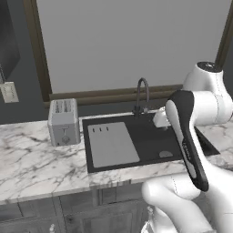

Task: Navigate to the fridge.

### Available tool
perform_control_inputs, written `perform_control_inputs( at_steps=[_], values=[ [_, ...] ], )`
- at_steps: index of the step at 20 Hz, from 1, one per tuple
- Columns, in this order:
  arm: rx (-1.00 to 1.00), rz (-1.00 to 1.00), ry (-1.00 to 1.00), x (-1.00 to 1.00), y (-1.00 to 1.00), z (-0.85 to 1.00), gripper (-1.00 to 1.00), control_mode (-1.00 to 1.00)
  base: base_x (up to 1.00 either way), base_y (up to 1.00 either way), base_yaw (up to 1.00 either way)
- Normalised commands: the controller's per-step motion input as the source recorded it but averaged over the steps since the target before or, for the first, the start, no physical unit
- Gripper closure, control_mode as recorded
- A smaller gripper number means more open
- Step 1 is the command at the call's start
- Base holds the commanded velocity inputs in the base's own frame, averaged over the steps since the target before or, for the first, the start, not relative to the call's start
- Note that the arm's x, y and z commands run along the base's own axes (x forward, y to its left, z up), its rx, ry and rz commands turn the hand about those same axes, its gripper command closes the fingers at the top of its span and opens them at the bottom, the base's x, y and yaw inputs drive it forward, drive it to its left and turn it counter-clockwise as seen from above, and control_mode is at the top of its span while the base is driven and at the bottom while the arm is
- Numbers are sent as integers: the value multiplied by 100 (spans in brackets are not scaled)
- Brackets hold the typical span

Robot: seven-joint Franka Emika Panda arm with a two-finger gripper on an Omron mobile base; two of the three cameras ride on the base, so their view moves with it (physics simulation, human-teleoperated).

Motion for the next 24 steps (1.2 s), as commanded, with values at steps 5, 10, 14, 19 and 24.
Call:
perform_control_inputs(
  at_steps=[5, 10, 14, 19, 24],
  values=[
    [0, 0, -3, -93, -3, 0, -100, -100, 0, 0, 0],
    [0, 0, 0, -46, -9, 0, -100, -100, 0, 0, 0],
    [0, 0, 0, -19, -2, 0, -100, -100, 0, 0, 0],
    [0, 0, 0, -2, 0, 1, -100, -100, 0, 0, 0],
    [0, 0, 0, 0, 0, 0, -100, 100, 0, 0, 0]
  ],
)
